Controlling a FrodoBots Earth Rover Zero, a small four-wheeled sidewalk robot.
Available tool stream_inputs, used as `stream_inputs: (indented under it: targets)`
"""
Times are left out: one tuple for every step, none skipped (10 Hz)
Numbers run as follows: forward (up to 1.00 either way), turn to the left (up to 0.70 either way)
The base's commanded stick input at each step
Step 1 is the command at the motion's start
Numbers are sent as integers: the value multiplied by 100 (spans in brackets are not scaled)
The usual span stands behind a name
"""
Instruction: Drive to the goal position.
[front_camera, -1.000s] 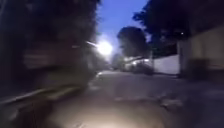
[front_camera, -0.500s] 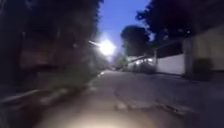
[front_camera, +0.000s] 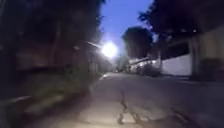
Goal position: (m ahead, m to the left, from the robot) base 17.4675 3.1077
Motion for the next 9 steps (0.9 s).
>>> stream_inputs:
  targets:
    - [70,-25]
    - [70,-33]
    - [70,-26]
    - [70,-18]
    - [70,-11]
    - [70,-3]
    - [70,0]
    - [70,0]
    - [70,0]
